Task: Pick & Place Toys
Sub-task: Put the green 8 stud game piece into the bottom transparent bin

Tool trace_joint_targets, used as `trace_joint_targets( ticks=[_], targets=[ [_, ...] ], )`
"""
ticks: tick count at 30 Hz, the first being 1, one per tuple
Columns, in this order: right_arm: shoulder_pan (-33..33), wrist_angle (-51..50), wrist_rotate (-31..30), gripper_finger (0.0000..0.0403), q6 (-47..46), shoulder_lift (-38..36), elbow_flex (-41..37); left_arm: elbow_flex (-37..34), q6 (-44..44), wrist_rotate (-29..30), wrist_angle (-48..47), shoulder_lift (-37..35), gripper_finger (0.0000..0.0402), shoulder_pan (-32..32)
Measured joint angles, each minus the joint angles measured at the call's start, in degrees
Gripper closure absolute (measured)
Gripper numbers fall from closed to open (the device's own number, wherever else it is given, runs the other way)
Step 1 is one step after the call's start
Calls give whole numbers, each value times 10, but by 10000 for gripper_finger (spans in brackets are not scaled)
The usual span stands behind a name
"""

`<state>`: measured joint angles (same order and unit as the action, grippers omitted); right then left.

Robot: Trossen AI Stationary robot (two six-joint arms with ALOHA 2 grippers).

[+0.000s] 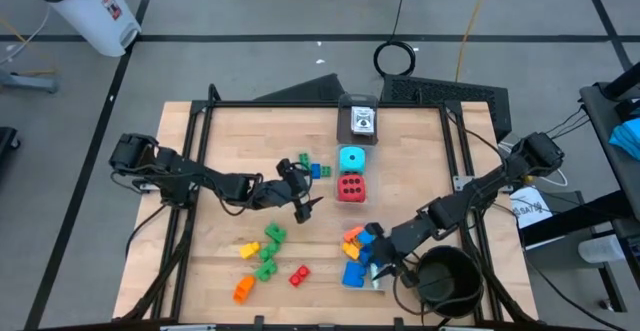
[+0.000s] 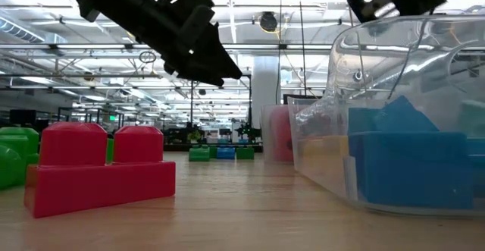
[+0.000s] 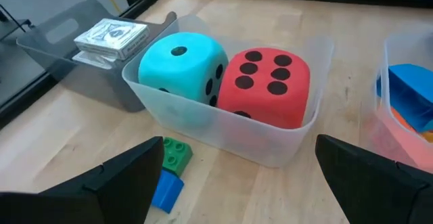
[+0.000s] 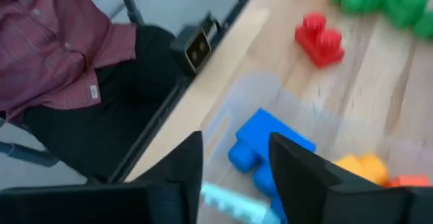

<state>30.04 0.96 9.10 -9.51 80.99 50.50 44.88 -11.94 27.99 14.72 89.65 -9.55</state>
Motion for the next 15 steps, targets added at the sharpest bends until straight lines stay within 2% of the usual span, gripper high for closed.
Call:
trace_joint_targets(
  ticks=[5,12,15],
  targets=[
    [-16,41,0,226,42,0,0,0,-63,20,-2,0,11,18],
    [-53,46,0,216,46,0,0,0,-184,29,-71,11,11,110],
    [-64,44,-1,220,43,0,0,-1,-160,-6,-45,43,11,141]
  ],
)
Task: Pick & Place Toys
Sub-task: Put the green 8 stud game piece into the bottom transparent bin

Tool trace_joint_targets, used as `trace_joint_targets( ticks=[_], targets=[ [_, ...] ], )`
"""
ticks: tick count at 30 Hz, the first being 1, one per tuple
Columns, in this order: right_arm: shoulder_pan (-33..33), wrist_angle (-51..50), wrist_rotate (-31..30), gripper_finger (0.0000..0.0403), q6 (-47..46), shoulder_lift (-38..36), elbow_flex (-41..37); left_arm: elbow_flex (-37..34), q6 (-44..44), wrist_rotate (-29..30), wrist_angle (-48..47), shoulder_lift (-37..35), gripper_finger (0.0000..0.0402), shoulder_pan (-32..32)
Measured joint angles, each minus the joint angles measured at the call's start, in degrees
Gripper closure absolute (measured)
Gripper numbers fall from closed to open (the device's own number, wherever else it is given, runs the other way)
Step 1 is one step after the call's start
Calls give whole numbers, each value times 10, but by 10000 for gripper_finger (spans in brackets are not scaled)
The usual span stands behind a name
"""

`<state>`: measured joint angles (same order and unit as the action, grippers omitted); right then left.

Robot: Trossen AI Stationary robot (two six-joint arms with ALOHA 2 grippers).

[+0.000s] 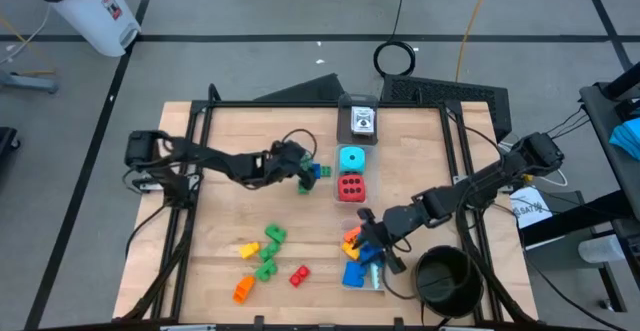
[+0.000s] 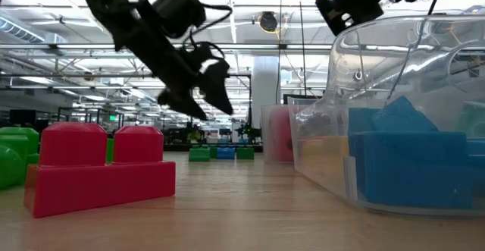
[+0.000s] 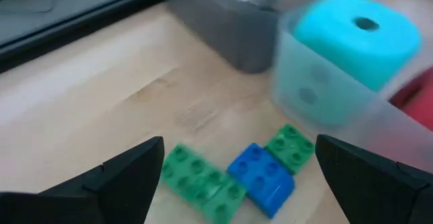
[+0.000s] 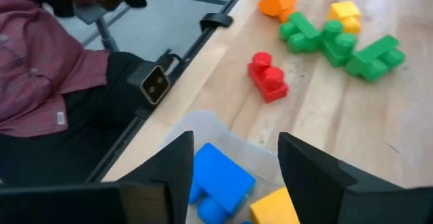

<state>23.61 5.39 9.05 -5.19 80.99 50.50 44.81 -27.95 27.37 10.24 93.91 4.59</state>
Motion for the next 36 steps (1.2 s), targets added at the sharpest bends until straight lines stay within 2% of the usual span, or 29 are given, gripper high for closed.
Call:
trace_joint_targets(
  ticks=[3,8,21,26,29,36],
  targets=[
    [-7,0,0,224,-1,0,0,0,80,-30,67,45,11,10],
    [-11,-1,0,226,-1,0,0,0,97,-48,142,96,11,20],
    [-11,-4,0,231,-1,0,1,4,172,-9,137,117,11,33],
    [-11,-2,0,230,-1,0,1,5,211,-38,139,117,11,32],
    [-11,0,0,231,3,0,1,27,214,-49,115,117,11,31],
    [-11,0,0,232,5,0,1,110,215,-52,-27,116,11,32]
  ],
)
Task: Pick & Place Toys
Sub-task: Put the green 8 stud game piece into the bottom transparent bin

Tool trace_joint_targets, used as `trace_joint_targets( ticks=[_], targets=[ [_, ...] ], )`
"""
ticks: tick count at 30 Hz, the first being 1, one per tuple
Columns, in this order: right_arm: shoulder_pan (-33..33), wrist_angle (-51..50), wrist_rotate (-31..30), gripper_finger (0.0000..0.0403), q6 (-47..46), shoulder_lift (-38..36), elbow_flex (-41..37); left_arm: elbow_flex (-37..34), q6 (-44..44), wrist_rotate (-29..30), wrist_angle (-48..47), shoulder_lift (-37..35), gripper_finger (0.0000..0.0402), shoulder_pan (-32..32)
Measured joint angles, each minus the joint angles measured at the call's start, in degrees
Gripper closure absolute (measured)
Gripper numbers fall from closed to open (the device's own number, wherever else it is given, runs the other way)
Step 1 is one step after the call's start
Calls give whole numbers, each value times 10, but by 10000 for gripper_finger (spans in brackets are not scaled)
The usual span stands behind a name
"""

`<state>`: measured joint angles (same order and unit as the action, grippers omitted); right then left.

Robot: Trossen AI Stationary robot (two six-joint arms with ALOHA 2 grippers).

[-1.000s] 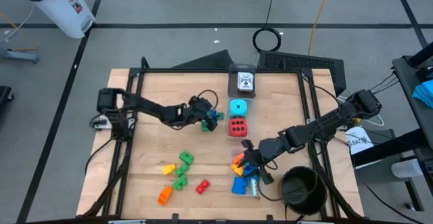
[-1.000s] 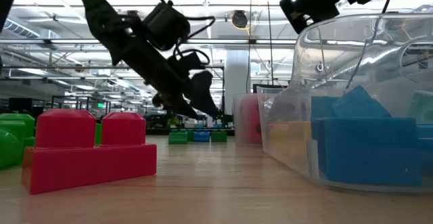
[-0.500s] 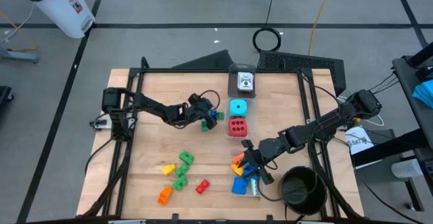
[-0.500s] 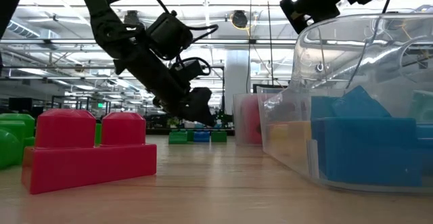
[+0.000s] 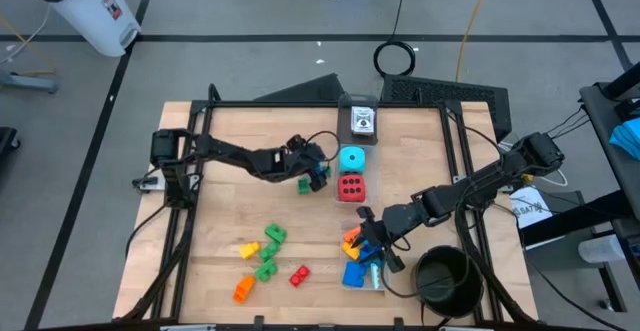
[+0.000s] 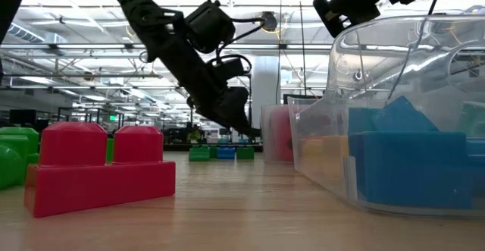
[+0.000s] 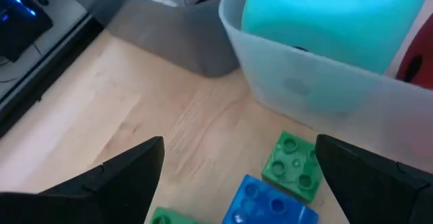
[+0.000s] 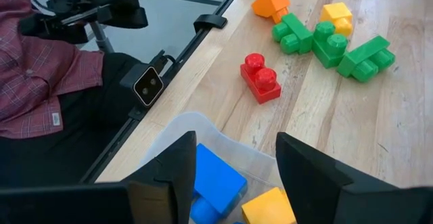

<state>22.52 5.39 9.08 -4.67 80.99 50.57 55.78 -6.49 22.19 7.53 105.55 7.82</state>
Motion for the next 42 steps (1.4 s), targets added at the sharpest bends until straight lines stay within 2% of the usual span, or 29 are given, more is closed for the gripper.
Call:
trace_joint_targets(
  ticks=[3,8,16,21,32,35,39,42],
  targets=[
    [0,0,0,233,-2,0,0,11,0,-3,-32,0,11,6],
    [0,0,0,232,-6,0,0,11,-15,-41,-51,1,11,17],
    [0,-1,0,232,-6,0,0,13,-16,-38,-39,37,11,19],
    [0,-4,0,233,-6,0,0,14,-52,-23,-112,27,11,18],
    [0,-6,0,232,-6,0,0,8,-99,-30,-340,-79,11,3],
    [0,-5,0,232,-6,0,0,9,-132,-26,-385,-124,11,-4],
    [1,-5,0,232,-6,0,0,9,-151,9,-435,-170,11,-2],
    [1,-5,0,232,-6,0,0,10,-141,-5,-436,-182,11,19]
  ],
)
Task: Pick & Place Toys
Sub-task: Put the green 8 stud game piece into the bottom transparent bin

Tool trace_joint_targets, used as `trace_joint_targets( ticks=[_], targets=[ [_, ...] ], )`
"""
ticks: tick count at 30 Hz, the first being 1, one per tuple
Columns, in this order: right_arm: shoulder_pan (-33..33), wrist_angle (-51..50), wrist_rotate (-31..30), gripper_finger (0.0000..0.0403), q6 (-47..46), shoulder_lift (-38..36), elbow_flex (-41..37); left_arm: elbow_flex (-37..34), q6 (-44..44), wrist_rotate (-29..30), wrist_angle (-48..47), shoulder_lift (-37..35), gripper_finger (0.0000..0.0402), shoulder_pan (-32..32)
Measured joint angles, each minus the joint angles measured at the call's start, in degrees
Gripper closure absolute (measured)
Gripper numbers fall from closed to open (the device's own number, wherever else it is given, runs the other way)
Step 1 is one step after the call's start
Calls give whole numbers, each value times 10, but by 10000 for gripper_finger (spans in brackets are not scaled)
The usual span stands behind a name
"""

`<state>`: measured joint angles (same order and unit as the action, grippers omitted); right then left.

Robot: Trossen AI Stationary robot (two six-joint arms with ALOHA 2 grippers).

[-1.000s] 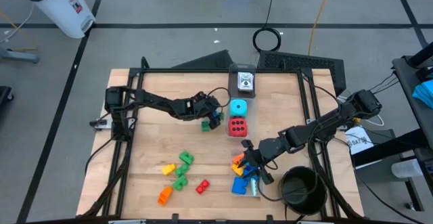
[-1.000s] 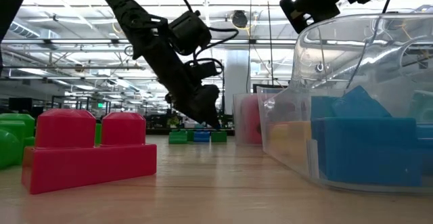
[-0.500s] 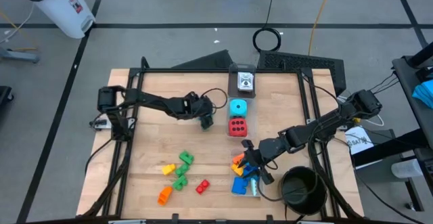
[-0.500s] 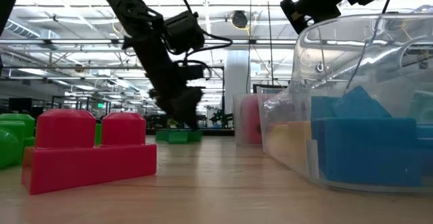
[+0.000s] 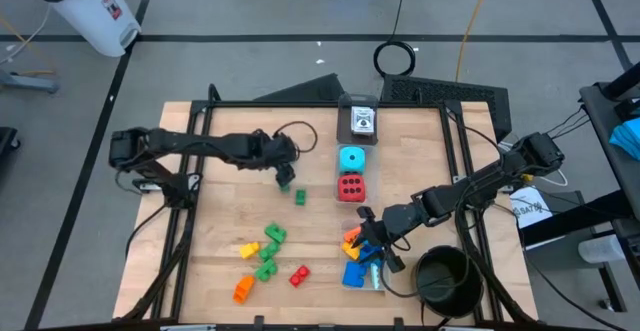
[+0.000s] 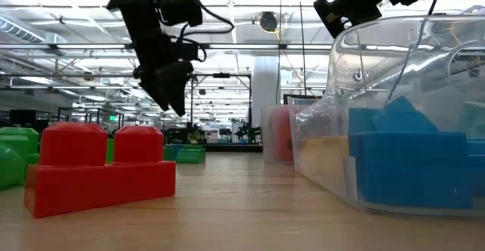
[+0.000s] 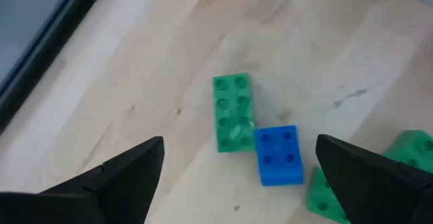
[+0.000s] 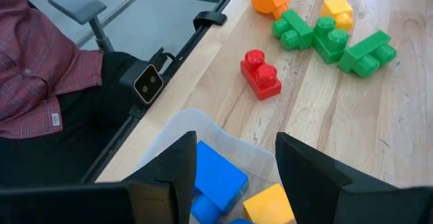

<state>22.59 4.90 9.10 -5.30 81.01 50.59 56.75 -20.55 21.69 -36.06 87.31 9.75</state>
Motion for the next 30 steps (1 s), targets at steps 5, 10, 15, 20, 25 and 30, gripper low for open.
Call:
trace_joint_targets(
  ticks=[5,10,15,20,25,30],
  targets=[
    [0,0,0,232,0,0,0,0,29,-71,35,29,11,55],
    [0,-1,0,232,0,0,0,0,47,-116,47,85,11,98],
    [0,-6,0,232,0,0,0,2,54,-140,51,132,12,122],
    [0,-9,0,232,0,0,0,2,54,-149,48,145,12,134],
    [0,-9,0,232,0,0,0,2,55,-161,40,146,13,132],
    [0,-8,0,232,0,0,0,3,65,-161,19,146,61,126]
  ],
)
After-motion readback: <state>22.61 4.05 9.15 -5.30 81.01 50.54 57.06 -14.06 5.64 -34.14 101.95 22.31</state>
